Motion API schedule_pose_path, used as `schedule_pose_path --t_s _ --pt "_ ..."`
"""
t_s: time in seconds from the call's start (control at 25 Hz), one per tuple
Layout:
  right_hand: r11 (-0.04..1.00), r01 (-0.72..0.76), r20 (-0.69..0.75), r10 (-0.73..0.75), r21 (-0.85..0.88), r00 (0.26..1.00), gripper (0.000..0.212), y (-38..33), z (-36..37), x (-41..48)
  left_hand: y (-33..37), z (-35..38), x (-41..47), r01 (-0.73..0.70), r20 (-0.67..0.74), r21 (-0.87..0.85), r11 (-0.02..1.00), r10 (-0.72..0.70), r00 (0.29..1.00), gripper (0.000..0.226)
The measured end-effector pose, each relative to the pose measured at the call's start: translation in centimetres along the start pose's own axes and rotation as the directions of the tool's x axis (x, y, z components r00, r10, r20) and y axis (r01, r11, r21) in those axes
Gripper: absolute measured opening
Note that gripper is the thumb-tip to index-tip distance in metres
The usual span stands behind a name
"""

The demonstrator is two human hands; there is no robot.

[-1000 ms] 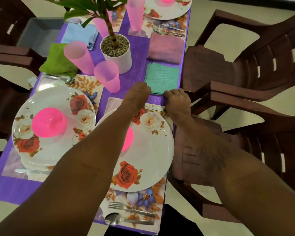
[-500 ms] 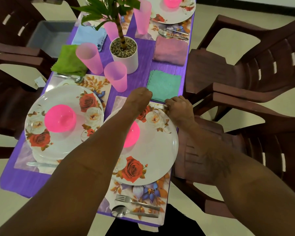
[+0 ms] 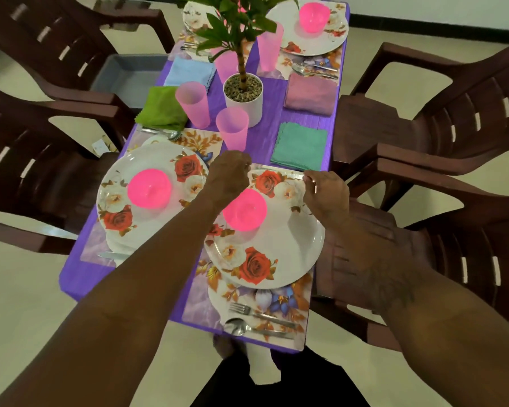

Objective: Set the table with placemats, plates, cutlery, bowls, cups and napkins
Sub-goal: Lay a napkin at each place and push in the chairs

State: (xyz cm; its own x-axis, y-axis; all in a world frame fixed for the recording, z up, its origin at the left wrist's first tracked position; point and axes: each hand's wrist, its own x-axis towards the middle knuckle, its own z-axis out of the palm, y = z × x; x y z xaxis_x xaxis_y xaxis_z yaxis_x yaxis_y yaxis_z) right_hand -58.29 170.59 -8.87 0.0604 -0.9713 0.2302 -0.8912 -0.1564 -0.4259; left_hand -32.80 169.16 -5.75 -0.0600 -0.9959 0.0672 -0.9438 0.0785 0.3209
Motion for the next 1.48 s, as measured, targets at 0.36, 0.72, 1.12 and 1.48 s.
schedule_pose_path --t_s 0.36,0.72,1.12,1.48 --pt "0.994 0.057 -0.055 -0.052 0.090 0.997 0.015 -11.8 0.9 -8.5 -6.1 -6.7 -12.8 0.030 -0.098 -0.139 0.990 -0.044 0.994 0.016" --pt "0.962 0.107 0.074 -0.129 0.250 0.989 0.019 -23.1 3.3 -15.8 -16.1 -10.6 -23.0 0.295 -0.084 -0.097 0.951 -0.303 0.949 0.017" --pt "0.980 -0.010 0.229 -0.037 0.199 0.973 0.020 -30.0 7.9 -20.2 -24.9 -8.2 -27.2 0.426 0.037 -0.028 0.904 -0.425 0.905 0.017" --pt "0.611 -0.764 0.112 0.761 0.209 0.639 0.031 -36.4 12.9 -23.2 -29.8 -6.8 -26.0 0.729 0.266 -0.268 0.629 -0.679 0.684 0.039"
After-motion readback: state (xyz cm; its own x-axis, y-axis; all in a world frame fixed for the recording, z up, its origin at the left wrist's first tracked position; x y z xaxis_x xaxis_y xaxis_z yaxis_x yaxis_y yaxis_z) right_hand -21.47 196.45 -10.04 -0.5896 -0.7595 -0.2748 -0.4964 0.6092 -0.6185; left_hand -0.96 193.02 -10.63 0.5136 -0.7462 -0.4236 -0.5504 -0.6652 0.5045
